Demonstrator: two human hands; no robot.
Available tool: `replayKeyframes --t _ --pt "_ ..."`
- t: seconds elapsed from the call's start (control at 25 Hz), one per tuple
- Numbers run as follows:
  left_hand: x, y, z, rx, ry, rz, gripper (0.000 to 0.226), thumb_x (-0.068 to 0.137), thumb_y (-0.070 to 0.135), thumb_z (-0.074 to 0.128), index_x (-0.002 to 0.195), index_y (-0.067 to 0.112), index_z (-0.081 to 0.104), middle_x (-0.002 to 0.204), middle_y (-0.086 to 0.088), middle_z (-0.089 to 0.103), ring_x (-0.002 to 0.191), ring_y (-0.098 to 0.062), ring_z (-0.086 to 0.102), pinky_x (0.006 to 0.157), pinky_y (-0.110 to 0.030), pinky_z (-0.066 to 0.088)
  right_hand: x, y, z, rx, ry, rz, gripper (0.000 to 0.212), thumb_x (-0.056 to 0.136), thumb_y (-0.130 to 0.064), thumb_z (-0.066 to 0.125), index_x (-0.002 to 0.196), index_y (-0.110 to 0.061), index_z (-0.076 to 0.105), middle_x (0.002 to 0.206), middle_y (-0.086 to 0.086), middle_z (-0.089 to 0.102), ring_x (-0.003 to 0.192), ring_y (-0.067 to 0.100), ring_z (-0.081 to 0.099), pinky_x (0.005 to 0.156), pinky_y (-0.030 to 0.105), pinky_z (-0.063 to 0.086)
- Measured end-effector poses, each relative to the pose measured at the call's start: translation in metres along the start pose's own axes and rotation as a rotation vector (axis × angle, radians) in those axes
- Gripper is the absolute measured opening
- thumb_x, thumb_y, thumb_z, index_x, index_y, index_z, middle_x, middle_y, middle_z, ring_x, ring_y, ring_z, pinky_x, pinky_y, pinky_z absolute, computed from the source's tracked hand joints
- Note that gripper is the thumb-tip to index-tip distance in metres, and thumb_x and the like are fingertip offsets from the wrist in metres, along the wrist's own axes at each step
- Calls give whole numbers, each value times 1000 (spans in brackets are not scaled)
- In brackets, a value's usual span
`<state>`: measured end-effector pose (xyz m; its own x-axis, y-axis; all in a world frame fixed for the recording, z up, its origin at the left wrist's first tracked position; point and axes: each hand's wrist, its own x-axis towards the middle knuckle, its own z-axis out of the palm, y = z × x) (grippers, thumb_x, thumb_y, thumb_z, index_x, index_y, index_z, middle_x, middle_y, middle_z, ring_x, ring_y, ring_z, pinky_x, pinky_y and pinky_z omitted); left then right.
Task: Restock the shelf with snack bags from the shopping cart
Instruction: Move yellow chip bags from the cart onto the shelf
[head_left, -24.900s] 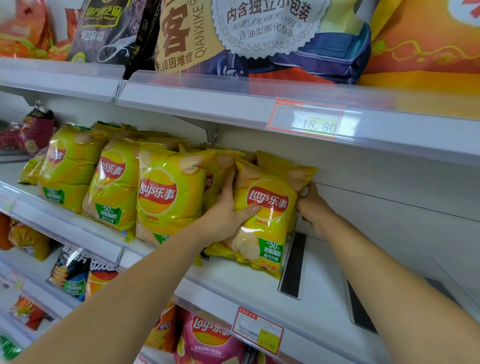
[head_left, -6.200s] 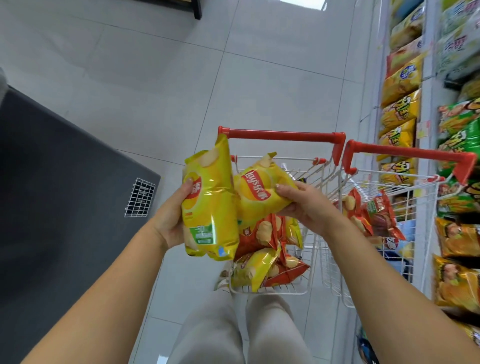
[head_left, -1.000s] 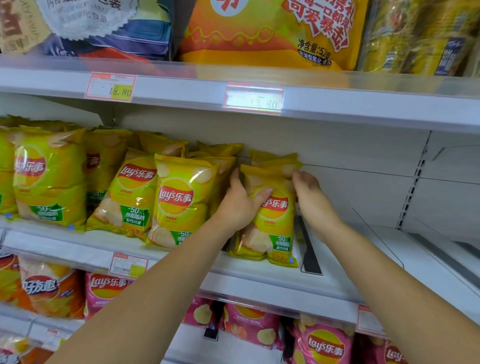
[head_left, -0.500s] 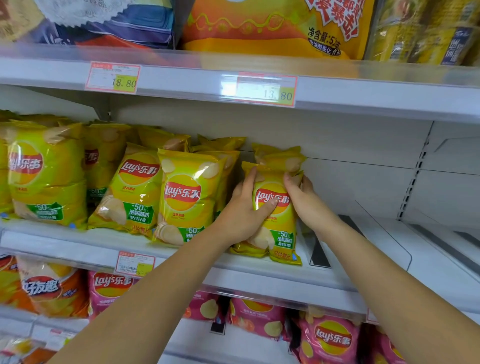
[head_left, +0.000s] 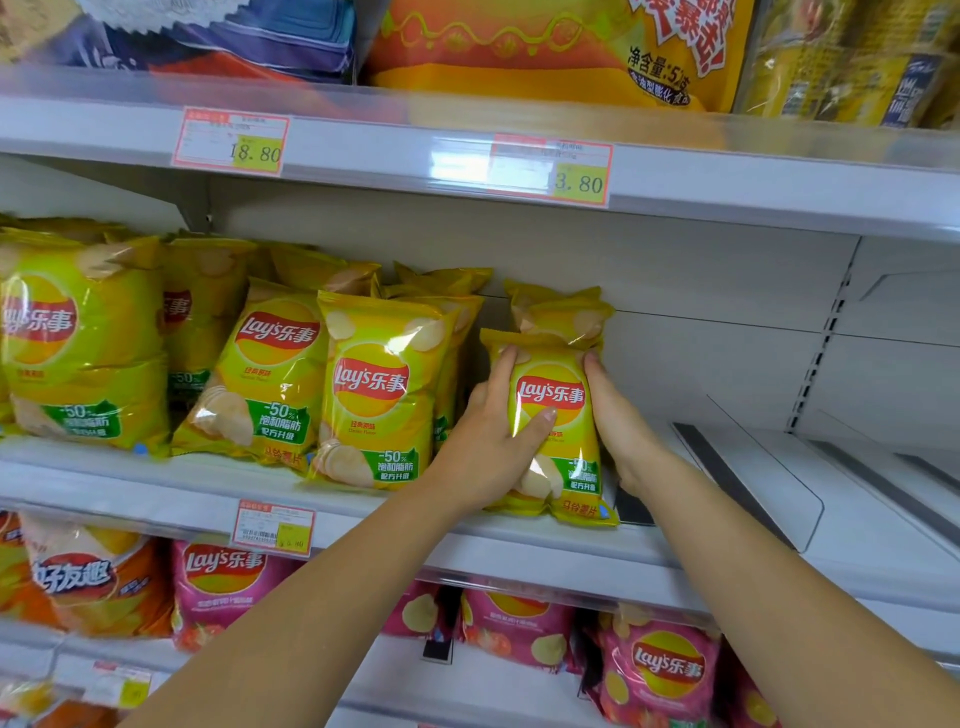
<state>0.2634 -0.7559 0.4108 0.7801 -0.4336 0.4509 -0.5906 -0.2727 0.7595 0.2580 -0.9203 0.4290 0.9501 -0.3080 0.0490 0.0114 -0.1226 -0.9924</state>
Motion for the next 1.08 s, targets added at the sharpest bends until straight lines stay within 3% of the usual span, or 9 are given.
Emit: replayKeyframes --t 0.2,0.4,0.48,0.6,0.72,0.8,0.88,0.96,1.08 --pt "2 -2 0 -73 -4 -2 74 96 43 54 151 46 4 153 4 27 125 -10 45 103 -34 48 6 -11 -9 13 75 20 63 92 -71 21 120 -27 58 104 4 70 90 16 66 67 28 50" --pt "0 -3 2 -38 47 -10 70 98 43 50 152 43 4 154 5 23 122 -7 43 96 -24 47 16 -13 -4 89 78 81 61 95 -66 17 99 -26 62 79 3 69 65 13 66 39 18 48" --pt "-2 -5 4 -20 64 7 68 99 43 49 151 43 7 154 4 26 121 -8 44 98 -27 48 17 -10 -1 137 50 76 64 94 -68 18 101 -24 64 83 6 71 66 15 69 45 21 52" --pt "-5 -7 1 1 135 29 64 99 43 48 151 43 11 152 4 30 125 -10 45 105 -32 44 19 -10 23 260 -15 75 75 91 -73 22 113 -16 66 96 15 73 77 24 72 66 33 59" --pt "-5 -9 -4 20 132 31 68 98 44 50 152 41 10 153 3 28 128 -10 43 108 -32 41 25 -10 34 325 21 61 79 90 -74 24 121 -13 63 105 20 70 86 29 70 76 40 58" --pt "-5 -9 -3 19 72 66 70 97 44 51 153 39 9 156 2 23 130 -11 41 108 -32 43 21 -10 16 312 122 89 66 97 -63 24 108 -12 64 92 17 70 78 26 66 69 34 55" --pt "-4 -10 -1 14 35 75 71 97 44 50 153 40 6 157 3 19 131 -13 42 106 -33 45 15 -3 -6 211 224 131 34 103 -34 35 91 -11 58 74 10 59 62 20 56 50 24 48" --pt "-2 -11 0 8 34 72 71 98 44 49 153 39 5 157 2 18 130 -14 43 106 -33 45 9 7 -14 89 185 179 21 97 -10 46 79 -11 55 71 9 57 57 17 52 39 19 44" --pt "-1 -11 2 6 30 80 71 98 45 49 154 38 5 157 -1 18 129 -14 42 106 -32 43 20 23 -9 39 158 159 13 93 -4 49 91 -4 62 86 19 66 72 27 64 59 35 59"
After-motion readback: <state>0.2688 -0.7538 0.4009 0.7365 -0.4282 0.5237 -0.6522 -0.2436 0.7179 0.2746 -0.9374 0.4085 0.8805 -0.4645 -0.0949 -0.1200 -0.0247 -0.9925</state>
